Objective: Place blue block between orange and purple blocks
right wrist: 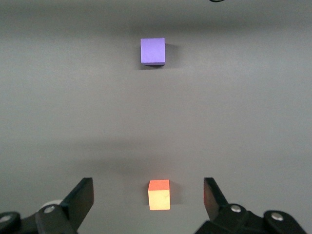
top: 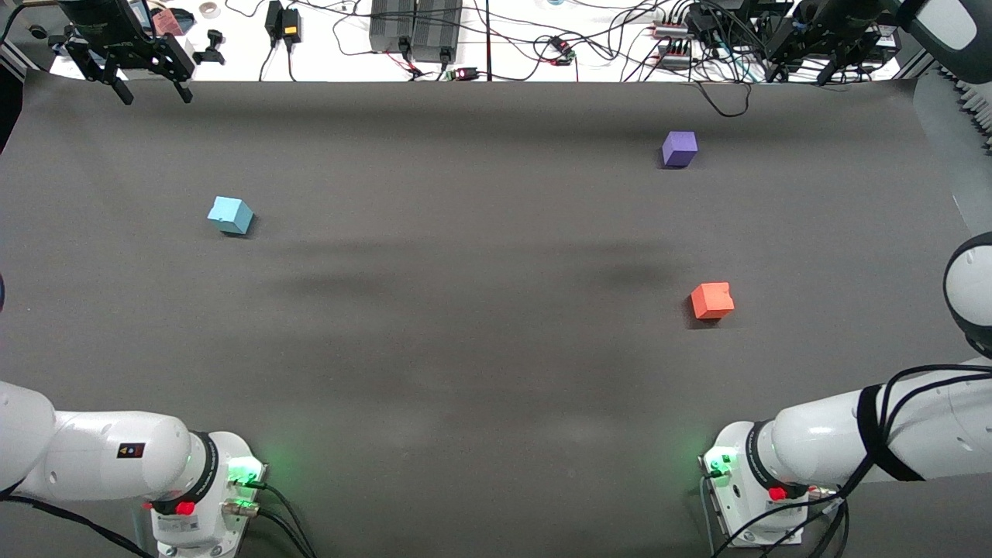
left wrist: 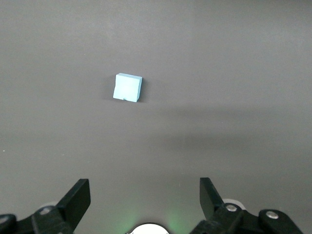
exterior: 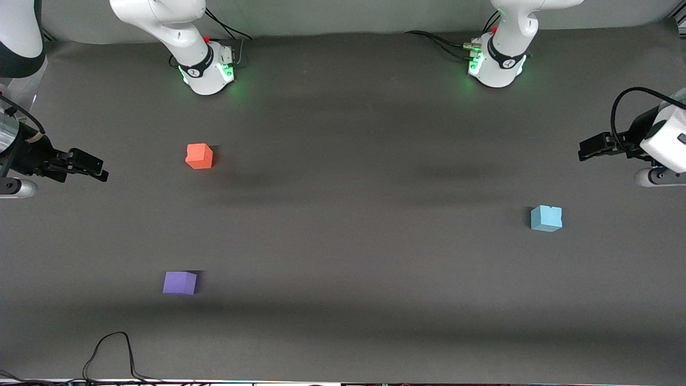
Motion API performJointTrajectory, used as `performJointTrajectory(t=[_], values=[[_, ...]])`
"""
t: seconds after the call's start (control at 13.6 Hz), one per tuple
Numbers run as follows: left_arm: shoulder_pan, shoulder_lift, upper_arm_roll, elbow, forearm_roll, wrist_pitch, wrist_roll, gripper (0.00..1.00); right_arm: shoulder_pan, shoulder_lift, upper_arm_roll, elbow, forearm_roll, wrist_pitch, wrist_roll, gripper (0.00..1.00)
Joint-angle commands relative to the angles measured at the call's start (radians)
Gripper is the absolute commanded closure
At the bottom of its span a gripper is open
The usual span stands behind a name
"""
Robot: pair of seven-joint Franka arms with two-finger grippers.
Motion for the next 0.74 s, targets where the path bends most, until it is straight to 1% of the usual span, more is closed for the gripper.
performJointTrajectory(t=[0.0, 0.44, 0.52, 0.66], values=[[-0.013, -0.016, 0.01, -0.009, -0.008, -0.003, 0.007, 0.0, -0.01, 0.003, 0.007, 0.009, 0.002, 0.001, -0.007, 0.0], [-0.004, -0.015, 0.011, -0.006, -0.008, -0.008, 0.015, 0.0, -0.011, 0.003, 0.006, 0.009, 0.002, 0.001, -0.01, 0.0], [-0.001, -0.015, 0.016, -0.009, 0.0, -0.009, 0.043, 0.0, -0.01, 0.003, 0.006, 0.009, 0.002, -0.001, -0.01, 0.0], [0.053, -0.018, 0.017, -0.028, 0.007, 0.0, 0.125, 0.0, -0.01, 0.002, 0.007, 0.009, 0.002, -0.005, -0.006, 0.0]])
